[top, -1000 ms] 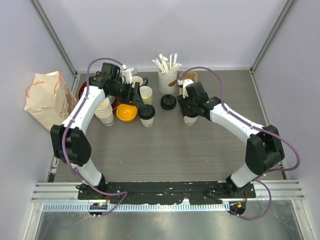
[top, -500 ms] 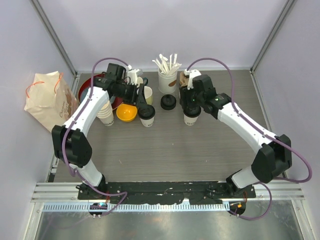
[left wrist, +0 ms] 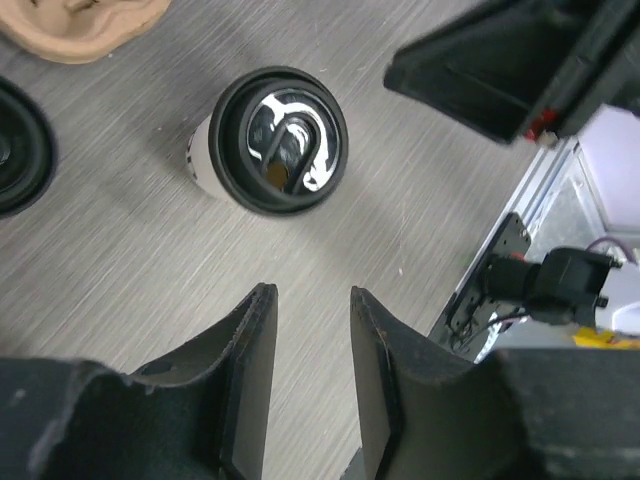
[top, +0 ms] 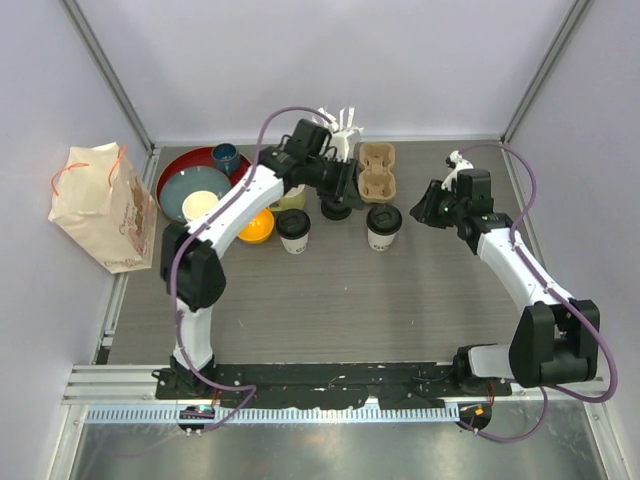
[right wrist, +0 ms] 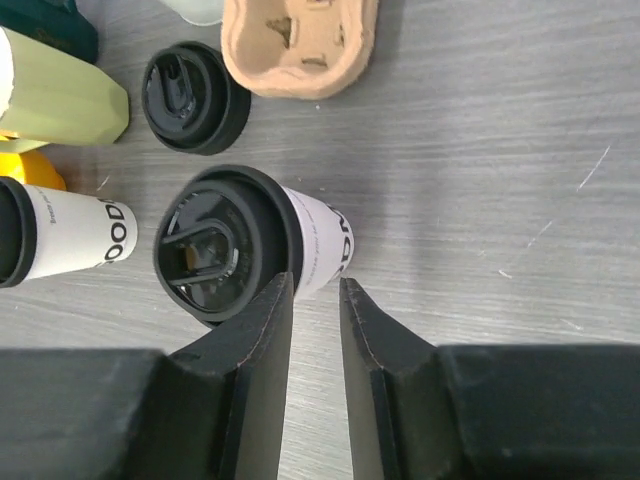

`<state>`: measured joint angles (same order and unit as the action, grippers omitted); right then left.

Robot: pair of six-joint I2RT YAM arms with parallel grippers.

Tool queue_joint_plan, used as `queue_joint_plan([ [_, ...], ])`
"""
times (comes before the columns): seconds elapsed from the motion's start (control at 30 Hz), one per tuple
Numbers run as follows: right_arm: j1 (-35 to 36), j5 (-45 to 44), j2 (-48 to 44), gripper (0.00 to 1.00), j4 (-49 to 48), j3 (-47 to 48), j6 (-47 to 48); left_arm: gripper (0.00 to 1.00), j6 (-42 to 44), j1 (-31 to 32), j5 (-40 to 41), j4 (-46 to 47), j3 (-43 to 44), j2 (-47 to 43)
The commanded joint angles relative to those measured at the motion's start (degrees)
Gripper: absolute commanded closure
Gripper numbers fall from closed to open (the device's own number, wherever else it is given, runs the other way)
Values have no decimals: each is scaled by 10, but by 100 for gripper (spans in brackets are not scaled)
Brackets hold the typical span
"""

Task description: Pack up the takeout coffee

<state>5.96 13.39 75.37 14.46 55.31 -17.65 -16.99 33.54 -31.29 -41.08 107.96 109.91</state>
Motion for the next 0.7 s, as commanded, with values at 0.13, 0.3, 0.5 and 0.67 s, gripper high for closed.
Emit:
queue_joint_plan([
  [0.13, -16, 70, 3, 68, -61, -26, -20, 68, -103, 4, -18, 38, 84, 121],
  [0.3, -18, 83, 25, 69, -82, -36, -22, 69, -109, 5, -17, 43, 93, 142],
  [0.5, -18, 93, 43, 71, -87, -29, -20, 69, -120, 5, -27, 48, 97, 161],
  [0.67, -18, 101, 50, 72, -88, -31, -18, 69, -125, 5, -32, 45, 113, 181],
])
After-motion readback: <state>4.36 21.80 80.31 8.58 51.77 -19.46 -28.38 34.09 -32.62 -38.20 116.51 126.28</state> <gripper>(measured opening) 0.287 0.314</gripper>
